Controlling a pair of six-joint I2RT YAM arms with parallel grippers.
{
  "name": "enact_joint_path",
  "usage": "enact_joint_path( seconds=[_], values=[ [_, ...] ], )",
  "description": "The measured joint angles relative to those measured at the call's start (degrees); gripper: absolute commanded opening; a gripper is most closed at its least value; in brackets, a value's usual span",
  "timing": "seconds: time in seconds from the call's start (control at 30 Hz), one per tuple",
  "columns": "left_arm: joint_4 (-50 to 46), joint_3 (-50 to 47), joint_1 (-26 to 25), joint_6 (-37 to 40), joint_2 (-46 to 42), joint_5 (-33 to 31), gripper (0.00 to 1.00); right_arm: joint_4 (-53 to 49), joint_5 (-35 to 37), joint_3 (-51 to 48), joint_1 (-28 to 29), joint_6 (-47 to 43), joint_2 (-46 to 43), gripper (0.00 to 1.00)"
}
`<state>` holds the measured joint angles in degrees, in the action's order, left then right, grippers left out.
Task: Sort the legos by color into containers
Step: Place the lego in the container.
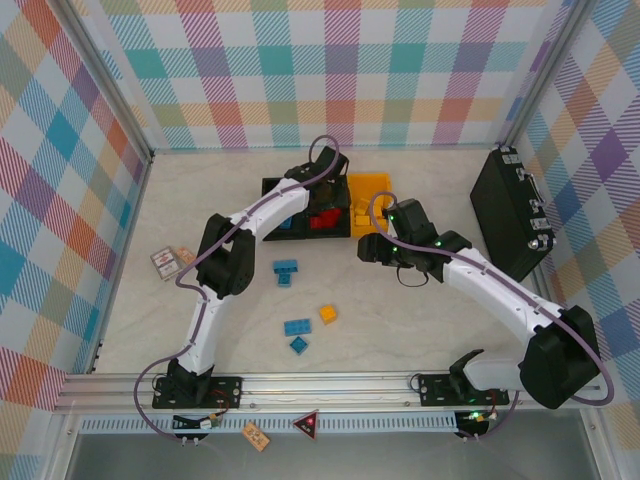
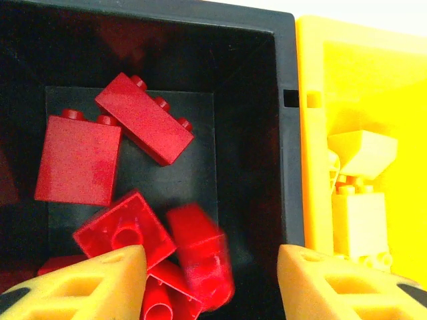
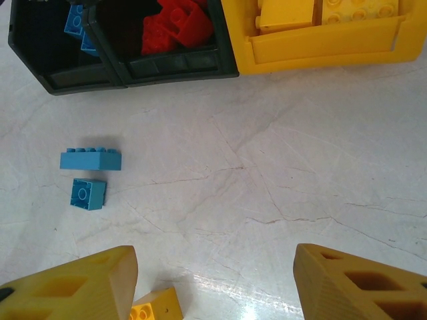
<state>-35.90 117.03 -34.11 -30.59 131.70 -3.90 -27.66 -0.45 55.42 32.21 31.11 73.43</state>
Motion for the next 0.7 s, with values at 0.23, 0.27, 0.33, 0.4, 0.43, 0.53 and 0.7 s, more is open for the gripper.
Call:
enact_joint_path(
  seconds=[0.23, 0.27, 0.33, 0.4, 0.43, 0.53, 0.7],
  values=[
    [0.28, -0.92, 0.00, 0.00, -0.33, 0.02, 0.57, 0.02, -0.02, 0.00, 0.00, 0.02, 0.20, 0.64],
    [0.46, -1.62, 0.00, 0.00, -0.63, 0.04, 0.56, 0.04, -0.02, 0.00, 0.00, 0.00, 0.24, 0.64],
    [0.68, -3.65, 0.00, 0.02, -1.79, 0.11, 0.56, 0.04, -0.02, 0.00, 0.00, 0.02, 0.26, 0.64],
    [1.09, -6.21, 0.00, 0.02, -3.65, 0.35, 0.56, 0.07, -0.13, 0.00, 0.00, 0.02, 0.28, 0.64],
    [1.22, -7.32, 0.00, 0.02, -4.61, 0.44, 0.56, 0.07, -0.22, 0.00, 0.00, 0.04, 0.28, 0.64],
    [1.81, -10.86, 0.00, 0.04, -8.39, 0.52, 0.56, 0.22, -0.66, 0.00, 0.00, 0.02, 0.35, 0.64],
    [3.32, -17.68, 0.00, 0.24, -16.00, 1.51, 0.56, 0.61, -1.97, 0.00, -0.02, -0.02, 0.39, 0.64]
  ],
)
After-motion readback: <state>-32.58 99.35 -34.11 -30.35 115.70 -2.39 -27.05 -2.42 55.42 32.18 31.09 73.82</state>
